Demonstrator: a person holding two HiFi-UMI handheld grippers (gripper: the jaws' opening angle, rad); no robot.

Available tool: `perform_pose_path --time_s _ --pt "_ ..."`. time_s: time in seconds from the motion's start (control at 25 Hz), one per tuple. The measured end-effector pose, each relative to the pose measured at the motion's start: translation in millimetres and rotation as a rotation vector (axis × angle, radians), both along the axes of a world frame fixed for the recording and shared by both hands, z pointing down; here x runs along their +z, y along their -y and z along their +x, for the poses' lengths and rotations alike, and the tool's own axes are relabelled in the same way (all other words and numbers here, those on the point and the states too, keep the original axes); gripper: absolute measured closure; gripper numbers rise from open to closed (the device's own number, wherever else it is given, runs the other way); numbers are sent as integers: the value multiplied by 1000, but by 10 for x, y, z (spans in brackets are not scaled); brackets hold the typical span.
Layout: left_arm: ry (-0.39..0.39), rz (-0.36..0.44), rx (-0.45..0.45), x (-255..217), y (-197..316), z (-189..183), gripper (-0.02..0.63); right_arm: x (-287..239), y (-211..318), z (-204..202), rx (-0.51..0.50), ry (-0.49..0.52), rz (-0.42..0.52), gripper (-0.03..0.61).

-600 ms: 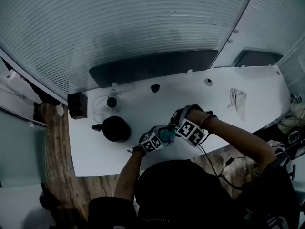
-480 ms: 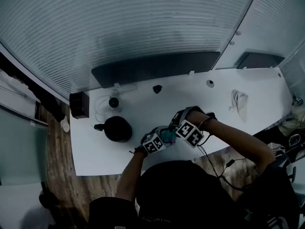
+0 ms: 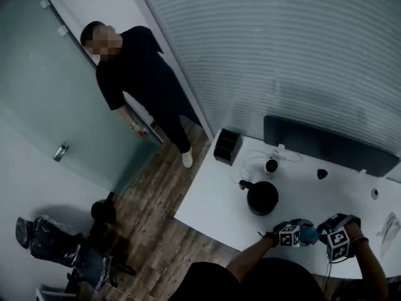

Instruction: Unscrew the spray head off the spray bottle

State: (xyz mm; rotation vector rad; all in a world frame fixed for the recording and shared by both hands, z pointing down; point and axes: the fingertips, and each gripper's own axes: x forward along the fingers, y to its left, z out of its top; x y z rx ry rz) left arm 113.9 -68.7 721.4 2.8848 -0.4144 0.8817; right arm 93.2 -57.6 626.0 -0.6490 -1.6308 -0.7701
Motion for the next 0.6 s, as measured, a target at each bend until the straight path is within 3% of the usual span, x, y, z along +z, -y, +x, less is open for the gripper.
perform_pose_path --time_s 0.08,0.16,0.24,0.32,0.4,0.48,0.6 --pt "20 15 -8 -6 -28 -140 245 -115 56 -49 82 65 10 459" --pt "41 34 -49 73 8 -252 245 -231 138 -55 251 126 -48 459" --pt "63 72 -122 136 156 -409 245 -292 380 -151 489 219 -160 459" --pt "106 130 -219 107 355 -666 245 -368 640 -389 746 320 -329 459" --pt "152 176 -315 6 465 -802 245 -419 643 -465 993 313 -543 459" --pt "184 183 -404 -38 516 -818 245 -427 599 -446 1156 262 -699 459" --pt "225 191 -458 -54 560 -721 245 -406 635 -361 1232 196 -721 459"
